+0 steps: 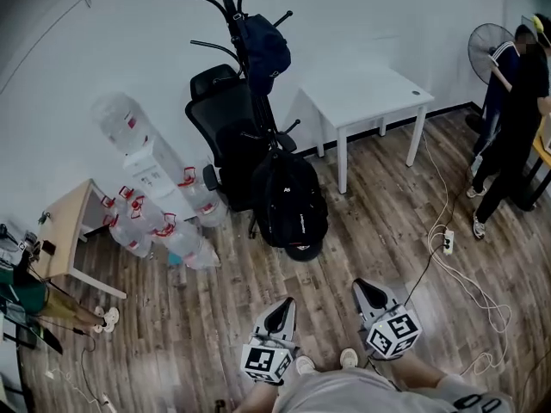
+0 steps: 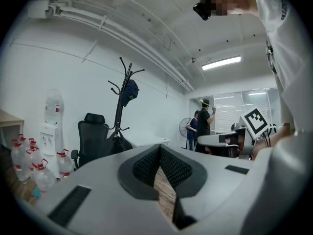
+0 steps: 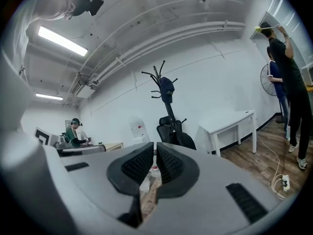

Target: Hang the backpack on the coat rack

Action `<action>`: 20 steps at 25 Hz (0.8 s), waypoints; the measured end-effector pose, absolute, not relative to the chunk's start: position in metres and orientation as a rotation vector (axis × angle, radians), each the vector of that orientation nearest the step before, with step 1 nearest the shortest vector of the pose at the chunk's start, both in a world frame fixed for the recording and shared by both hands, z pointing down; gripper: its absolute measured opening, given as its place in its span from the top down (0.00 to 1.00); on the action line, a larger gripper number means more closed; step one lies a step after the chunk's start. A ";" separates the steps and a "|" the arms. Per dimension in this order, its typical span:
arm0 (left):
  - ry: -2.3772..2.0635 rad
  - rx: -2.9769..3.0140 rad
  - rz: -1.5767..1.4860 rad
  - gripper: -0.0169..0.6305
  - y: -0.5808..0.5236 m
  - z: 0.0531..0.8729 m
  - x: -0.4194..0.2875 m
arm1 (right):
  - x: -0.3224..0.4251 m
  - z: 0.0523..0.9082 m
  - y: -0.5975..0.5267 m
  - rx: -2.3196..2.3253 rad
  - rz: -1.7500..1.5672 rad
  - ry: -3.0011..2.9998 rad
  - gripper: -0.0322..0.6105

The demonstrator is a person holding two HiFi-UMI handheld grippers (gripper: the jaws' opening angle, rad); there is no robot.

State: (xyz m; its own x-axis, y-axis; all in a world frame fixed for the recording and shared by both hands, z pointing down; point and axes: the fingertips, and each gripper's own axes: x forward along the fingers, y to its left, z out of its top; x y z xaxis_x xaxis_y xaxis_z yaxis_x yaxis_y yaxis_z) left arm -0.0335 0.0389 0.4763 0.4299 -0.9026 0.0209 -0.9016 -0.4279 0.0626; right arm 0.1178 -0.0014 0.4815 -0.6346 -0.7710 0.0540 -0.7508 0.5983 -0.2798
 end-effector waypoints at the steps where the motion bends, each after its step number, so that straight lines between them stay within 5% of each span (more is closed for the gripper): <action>1: -1.655 2.594 -0.030 0.96 0.038 0.474 -0.031 | 0.119 0.482 -0.002 -1.286 -0.440 2.746 0.90; 20: -1.772 2.544 -0.017 0.96 0.048 0.477 -0.060 | 0.107 0.476 0.010 -1.314 -0.358 2.800 0.93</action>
